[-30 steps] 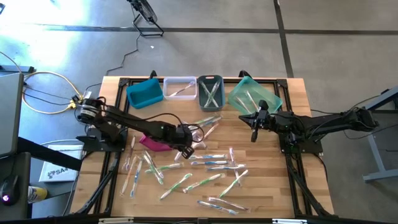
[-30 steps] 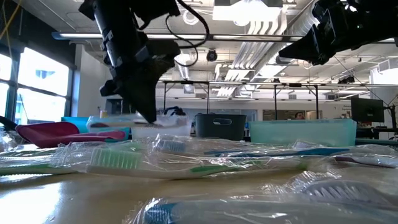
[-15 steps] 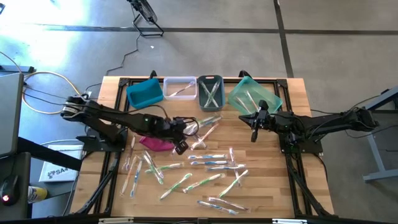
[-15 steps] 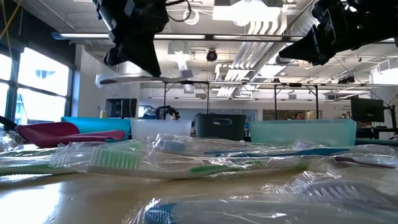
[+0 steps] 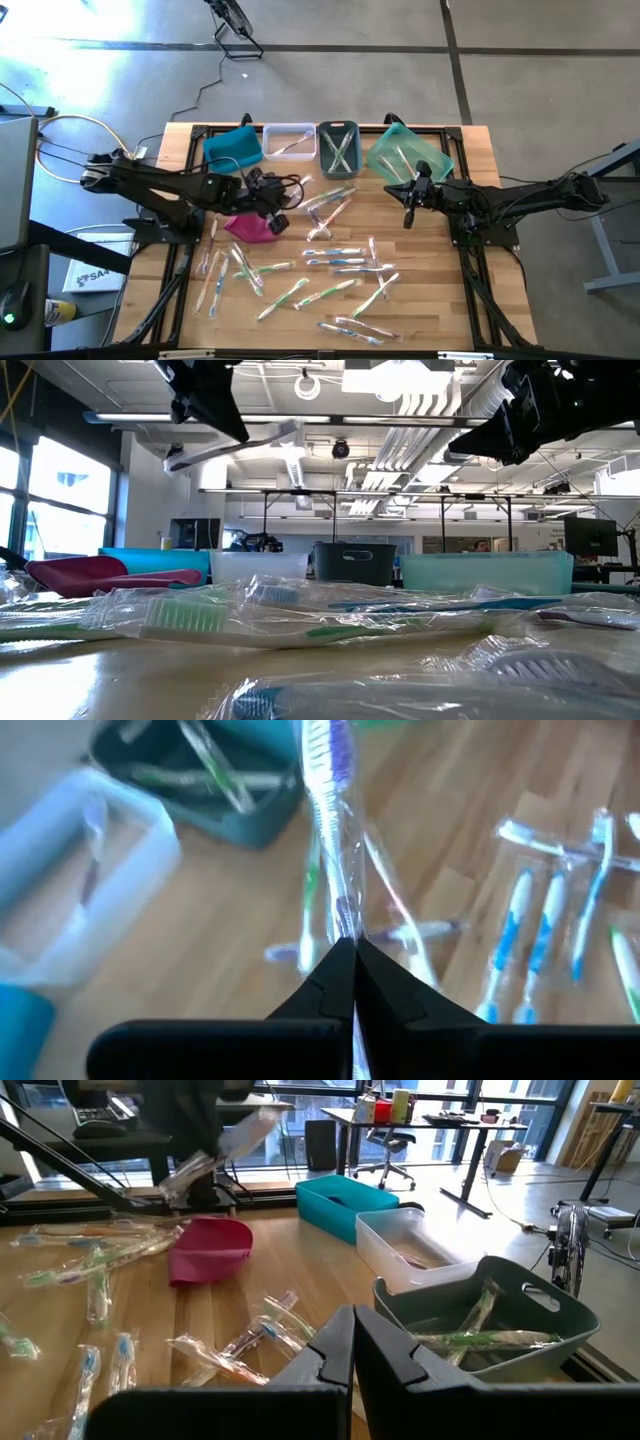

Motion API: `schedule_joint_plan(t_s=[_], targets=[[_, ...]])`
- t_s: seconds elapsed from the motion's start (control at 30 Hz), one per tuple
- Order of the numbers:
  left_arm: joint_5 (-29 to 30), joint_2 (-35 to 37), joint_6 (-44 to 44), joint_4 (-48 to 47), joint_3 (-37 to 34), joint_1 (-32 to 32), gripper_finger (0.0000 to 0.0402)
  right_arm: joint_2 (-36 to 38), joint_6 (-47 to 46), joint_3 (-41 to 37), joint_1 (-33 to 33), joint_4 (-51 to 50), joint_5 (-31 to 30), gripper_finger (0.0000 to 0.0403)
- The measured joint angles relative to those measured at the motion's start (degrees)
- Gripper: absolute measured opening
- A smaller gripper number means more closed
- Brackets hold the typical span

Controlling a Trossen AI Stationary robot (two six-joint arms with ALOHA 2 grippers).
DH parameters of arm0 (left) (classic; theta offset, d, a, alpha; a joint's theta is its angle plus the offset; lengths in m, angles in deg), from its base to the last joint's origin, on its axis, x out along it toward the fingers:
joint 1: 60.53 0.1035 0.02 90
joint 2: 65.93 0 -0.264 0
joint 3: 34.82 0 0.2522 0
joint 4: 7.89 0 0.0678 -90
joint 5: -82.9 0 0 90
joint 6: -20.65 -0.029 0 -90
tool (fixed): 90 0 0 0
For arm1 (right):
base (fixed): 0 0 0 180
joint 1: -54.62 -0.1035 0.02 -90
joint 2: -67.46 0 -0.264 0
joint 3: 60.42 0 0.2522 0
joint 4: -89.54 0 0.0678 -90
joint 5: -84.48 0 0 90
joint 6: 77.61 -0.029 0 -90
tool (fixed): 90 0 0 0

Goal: Pick & Place Toothbrushes
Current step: Put the violet toothbrush into the white bin

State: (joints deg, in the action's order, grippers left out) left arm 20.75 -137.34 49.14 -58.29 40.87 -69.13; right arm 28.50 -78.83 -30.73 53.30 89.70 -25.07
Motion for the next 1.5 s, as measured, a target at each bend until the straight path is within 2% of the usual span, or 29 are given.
schedule_joint_plan(t_s=[0.43,0.7,0.9,1.07,1.17,1.33,1.5], targets=[[15.0,0.1,-15.2,-0.4,2.3,1.3,0.0000,0.0,0.0,0.0,0.0,0.0,0.0,0.0003],[12.4,0.1,-19.9,-0.4,2.3,10.8,0.0000,0.0,0.0,0.0,0.0,0.0,0.0,0.0003],[7.0,0.1,-25.8,-0.4,2.3,19.5,0.0000,0.0,0.1,0.0,0.0,0.0,0.0,0.0003],[6.7,-0.3,-27.1,0.9,2.3,25.2,0.0000,0.0,1.0,0.0,0.0,0.0,0.0,0.0003],[6.3,-0.7,-29.6,4.0,2.3,27.6,0.0000,0.0,1.0,0.0,0.0,0.0,0.0,0.0003],[1.3,-2.0,-37.8,11.1,2.2,30.6,0.0000,0.0,1.0,0.0,0.0,0.0,0.0,0.0003],[-1.2,-4.6,-41.9,13.8,2.1,34.0,0.0000,0.0,1.0,0.0,0.0,0.0,0.0,0.0003]])
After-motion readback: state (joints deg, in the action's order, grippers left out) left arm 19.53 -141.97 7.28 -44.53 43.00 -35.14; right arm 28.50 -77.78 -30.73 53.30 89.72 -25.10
